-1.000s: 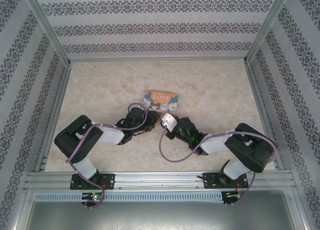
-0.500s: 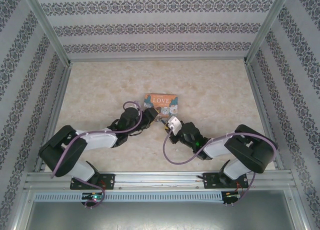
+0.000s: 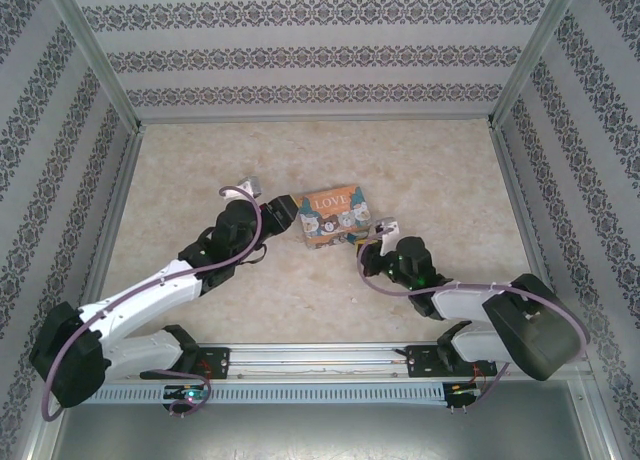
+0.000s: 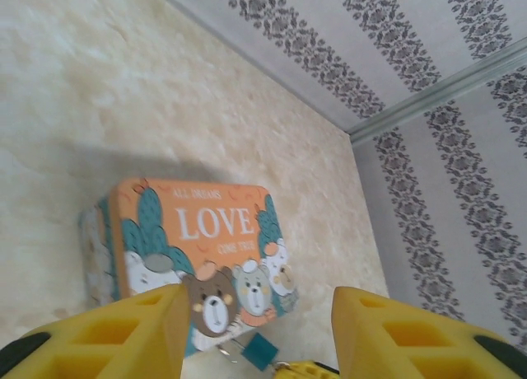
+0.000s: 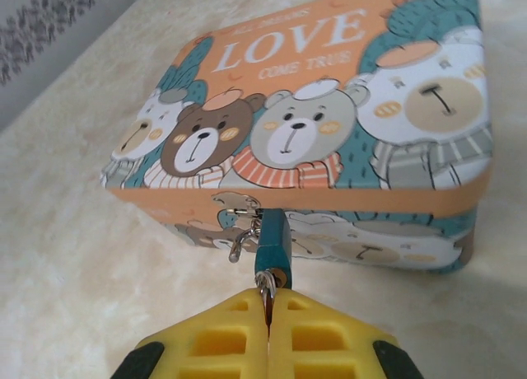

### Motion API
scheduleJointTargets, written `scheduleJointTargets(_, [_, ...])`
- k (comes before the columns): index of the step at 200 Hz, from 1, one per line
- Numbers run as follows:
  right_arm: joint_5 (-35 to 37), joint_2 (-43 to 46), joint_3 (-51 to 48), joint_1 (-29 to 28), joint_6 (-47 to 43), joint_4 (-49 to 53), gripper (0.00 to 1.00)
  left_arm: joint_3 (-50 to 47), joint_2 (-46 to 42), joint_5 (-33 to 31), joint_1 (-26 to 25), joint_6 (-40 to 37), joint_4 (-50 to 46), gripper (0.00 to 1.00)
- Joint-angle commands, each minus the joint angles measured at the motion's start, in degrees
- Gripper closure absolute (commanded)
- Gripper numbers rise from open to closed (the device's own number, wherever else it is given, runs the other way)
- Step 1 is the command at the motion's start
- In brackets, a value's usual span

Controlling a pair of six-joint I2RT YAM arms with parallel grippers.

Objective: Unlock a padlock with a key

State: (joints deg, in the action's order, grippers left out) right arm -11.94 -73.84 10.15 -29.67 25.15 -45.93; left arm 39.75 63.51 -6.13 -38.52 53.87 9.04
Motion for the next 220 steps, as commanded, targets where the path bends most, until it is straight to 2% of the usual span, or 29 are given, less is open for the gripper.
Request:
scheduleJointTargets(1, [-7.36,1.24,-1.34,3.83,10.38,0.01,1.00,-0.10,-1.70,-4.88,0.47,-5.44,-3.38,0.51])
scheduleJointTargets(33, [-17.23,-0.31,-0.44,8.64,18.51,0.40,1.00,-0.78,-3.29,-5.00,0.42,-7.13,-2.48,0.50])
scheduleJointTargets(53, [-20.57,-2.29,-0.28,10.09,22.00,0.32,1.00,-1.41,-4.37,-5.09,0.51,-7.68,-2.18,0.50])
scheduleJointTargets(147, [-23.11,-13.08,0.25,11.28,27.19,-4.58,1.00,-2.60,-6.29,-7.41,0.64,-8.22,-2.62,0.50])
scheduleJointTargets(198, [-24.08,-15.18,0.83,11.22,27.54,-5.40,1.00,-3.56,-6.59,-7.42,0.82,-7.13,-2.27,0.50])
scheduleJointTargets(220, [-24.20,-15.71,1.18,11.27,27.52,-5.13,0.93,-3.65,-6.66,-7.43,0.90,-6.78,-2.35,0.50])
